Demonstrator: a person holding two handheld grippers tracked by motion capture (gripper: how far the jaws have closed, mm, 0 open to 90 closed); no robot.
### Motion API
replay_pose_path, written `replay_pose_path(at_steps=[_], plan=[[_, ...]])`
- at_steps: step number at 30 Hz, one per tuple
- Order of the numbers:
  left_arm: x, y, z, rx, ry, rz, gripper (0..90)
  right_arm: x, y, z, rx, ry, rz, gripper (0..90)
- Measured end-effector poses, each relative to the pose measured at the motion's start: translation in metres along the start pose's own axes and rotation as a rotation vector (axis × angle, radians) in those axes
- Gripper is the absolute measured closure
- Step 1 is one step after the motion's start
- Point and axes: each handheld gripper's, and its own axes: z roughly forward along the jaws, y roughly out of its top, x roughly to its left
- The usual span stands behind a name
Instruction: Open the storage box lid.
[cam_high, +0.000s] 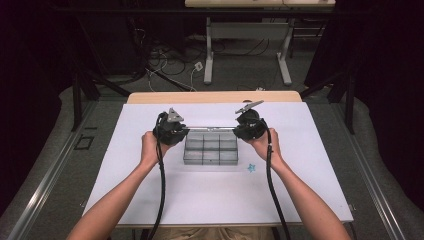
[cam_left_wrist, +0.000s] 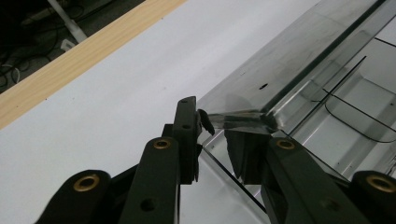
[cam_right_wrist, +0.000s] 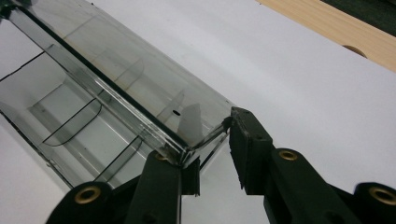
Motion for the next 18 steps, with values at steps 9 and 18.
replay_pose_path(at_steps=[9,18], plan=[[0.005,0.004,0.004,0.014,-0.008,0.000,74.2,-0.004,0.005,0.007,0.023,0.001,0.006,74.7],[0.008,0.006,0.009,0.022,-0.002,0.000,75.0,-0.008,0.008,0.014,0.044,-0.002,0.014,75.4]])
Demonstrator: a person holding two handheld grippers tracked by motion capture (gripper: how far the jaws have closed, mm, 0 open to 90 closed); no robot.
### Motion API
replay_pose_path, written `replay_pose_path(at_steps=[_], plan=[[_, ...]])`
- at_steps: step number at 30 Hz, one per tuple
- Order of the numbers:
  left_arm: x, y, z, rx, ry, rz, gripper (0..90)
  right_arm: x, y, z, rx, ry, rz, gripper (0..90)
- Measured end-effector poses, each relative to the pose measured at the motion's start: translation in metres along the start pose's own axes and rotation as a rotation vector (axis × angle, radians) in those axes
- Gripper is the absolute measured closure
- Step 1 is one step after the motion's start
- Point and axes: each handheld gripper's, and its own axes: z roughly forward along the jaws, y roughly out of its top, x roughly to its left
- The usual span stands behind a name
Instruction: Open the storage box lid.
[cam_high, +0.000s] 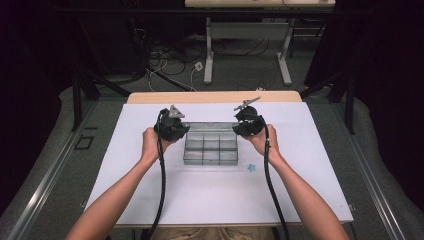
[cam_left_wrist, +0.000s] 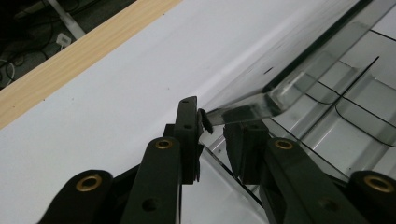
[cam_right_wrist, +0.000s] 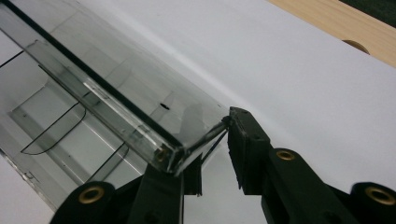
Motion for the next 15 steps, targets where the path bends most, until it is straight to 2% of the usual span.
replay_pose_path(at_steps=[3,7,10,15], plan=[[0.0029,0.0007,0.0013,0.022,-0.016,0.004,75.2,-0.0012,0.0001,0.0029,0.000,0.005,0.010,75.7],[0.0069,0.0008,0.0038,0.008,-0.035,-0.031,74.4,-0.0036,0.0005,0.0058,0.004,0.009,0.014,76.3],[0.0086,0.0020,0.0052,0.004,-0.032,-0.038,74.3,-0.0042,0.0018,0.0067,0.003,-0.006,0.014,76.6],[0.0080,0.0070,0.0077,0.032,-0.017,-0.014,74.3,-0.0063,0.0037,0.0110,0.005,0.002,0.023,76.5]])
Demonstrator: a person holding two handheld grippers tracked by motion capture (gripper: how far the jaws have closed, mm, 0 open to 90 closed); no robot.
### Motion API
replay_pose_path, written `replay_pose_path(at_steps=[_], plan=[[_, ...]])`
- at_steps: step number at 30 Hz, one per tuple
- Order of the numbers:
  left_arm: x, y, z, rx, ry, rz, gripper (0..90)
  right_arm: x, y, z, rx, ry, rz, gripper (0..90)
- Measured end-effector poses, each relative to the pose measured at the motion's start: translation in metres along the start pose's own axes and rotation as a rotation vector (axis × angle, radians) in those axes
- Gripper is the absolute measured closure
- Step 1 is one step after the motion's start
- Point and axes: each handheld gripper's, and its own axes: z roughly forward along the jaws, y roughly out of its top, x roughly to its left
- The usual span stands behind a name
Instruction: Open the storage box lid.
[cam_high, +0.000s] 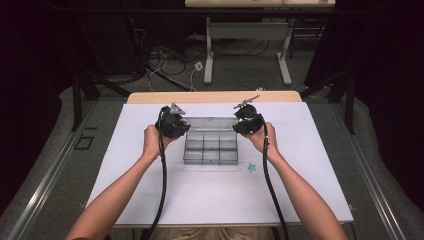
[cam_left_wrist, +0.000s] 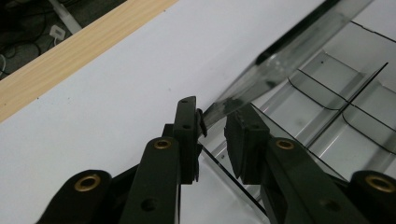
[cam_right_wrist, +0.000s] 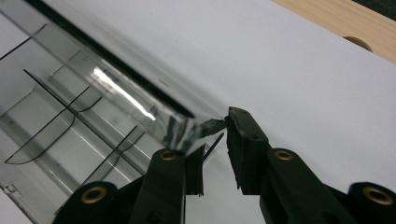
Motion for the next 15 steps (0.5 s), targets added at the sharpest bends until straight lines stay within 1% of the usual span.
replay_pose_path(at_steps=[2,3,4,5,6,8,9,11,12,13,14,15], plan=[[0.001,0.002,0.001,0.006,-0.004,0.003,74.2,0.000,0.001,0.001,0.003,-0.006,-0.003,76.4],[0.002,0.003,0.002,0.012,-0.005,0.006,74.1,0.000,0.001,0.002,0.003,-0.004,0.003,76.5],[0.002,0.003,0.003,0.016,-0.006,0.001,74.0,-0.001,0.002,0.002,0.017,0.003,0.005,76.5],[0.003,0.003,0.005,0.022,-0.009,0.002,73.9,-0.002,0.002,0.004,0.019,0.002,0.002,76.5],[0.003,0.004,0.007,0.027,-0.008,0.001,73.9,-0.002,0.002,0.005,0.025,0.009,0.010,76.5],[0.004,0.004,0.010,0.034,-0.014,-0.003,73.5,-0.003,0.002,0.009,0.033,0.001,0.009,76.5],[0.004,0.005,0.010,0.041,-0.014,-0.008,73.4,-0.004,0.002,0.010,0.049,0.003,0.009,76.6],[0.006,0.006,0.012,0.045,-0.015,-0.006,73.3,-0.005,0.001,0.014,0.041,0.003,0.019,76.6],[0.006,0.006,0.013,0.043,-0.014,-0.006,73.3,-0.005,0.001,0.017,0.030,0.013,0.024,76.5],[0.007,0.006,0.013,0.047,-0.013,-0.007,73.3,-0.006,0.001,0.017,0.040,0.004,0.024,76.5],[0.007,0.007,0.014,0.043,-0.013,-0.013,73.2,-0.006,0.001,0.019,0.028,0.004,0.028,76.5],[0.008,0.007,0.015,0.040,-0.015,-0.016,73.1,-0.007,0.001,0.019,0.039,0.002,0.026,76.5]])
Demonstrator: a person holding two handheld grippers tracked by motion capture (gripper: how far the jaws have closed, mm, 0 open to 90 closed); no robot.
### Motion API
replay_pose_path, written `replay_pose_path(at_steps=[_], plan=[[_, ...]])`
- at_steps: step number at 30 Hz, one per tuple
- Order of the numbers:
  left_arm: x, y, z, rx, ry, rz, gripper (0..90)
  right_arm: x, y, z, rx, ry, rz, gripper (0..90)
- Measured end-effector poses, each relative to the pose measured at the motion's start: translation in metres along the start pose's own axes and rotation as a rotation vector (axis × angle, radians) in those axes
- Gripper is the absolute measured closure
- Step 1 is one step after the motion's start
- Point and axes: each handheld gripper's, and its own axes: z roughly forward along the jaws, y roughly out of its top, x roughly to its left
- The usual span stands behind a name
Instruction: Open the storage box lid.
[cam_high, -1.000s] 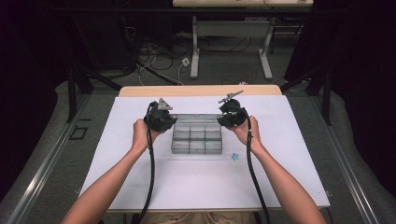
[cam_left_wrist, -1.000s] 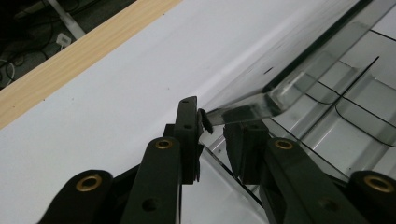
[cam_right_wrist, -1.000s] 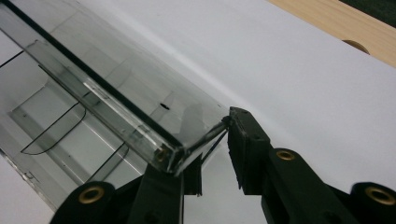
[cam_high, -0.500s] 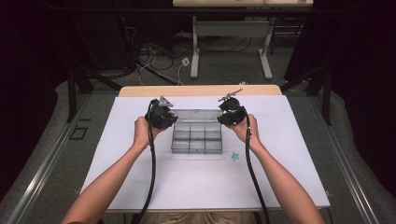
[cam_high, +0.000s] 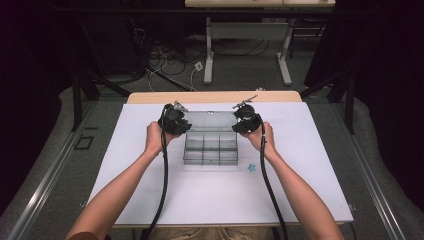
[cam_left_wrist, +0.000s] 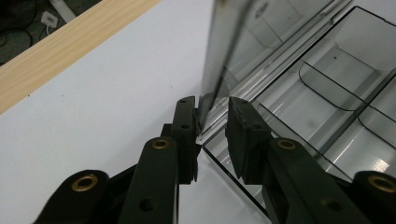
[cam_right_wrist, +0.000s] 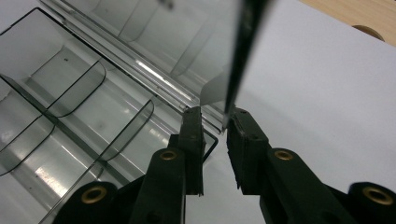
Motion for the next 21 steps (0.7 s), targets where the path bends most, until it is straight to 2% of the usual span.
replay_pose_path(at_steps=[3,5,10,12,17,21], plan=[[0.0018,0.0022,0.0015,0.013,-0.001,0.001,72.7,-0.0016,-0.0003,0.0037,-0.007,0.004,0.003,76.7],[0.0022,0.0032,0.0023,0.016,0.001,0.001,72.4,-0.0015,0.0001,0.0047,0.010,0.004,0.014,76.8],[0.0036,0.0041,0.0038,0.022,-0.002,0.002,72.1,-0.0030,-0.0002,0.0071,-0.007,0.010,0.009,76.7],[0.0040,0.0045,0.0041,0.028,-0.004,-0.002,71.9,-0.0027,0.0003,0.0066,0.009,0.005,0.014,76.7],[0.0044,0.0064,0.0062,0.034,0.006,0.006,70.5,-0.0036,0.0005,0.0084,-0.011,-0.002,0.008,76.6],[0.0044,0.0072,0.0082,0.029,0.013,-0.002,69.5,-0.0043,0.0013,0.0084,0.003,0.009,0.014,76.5]])
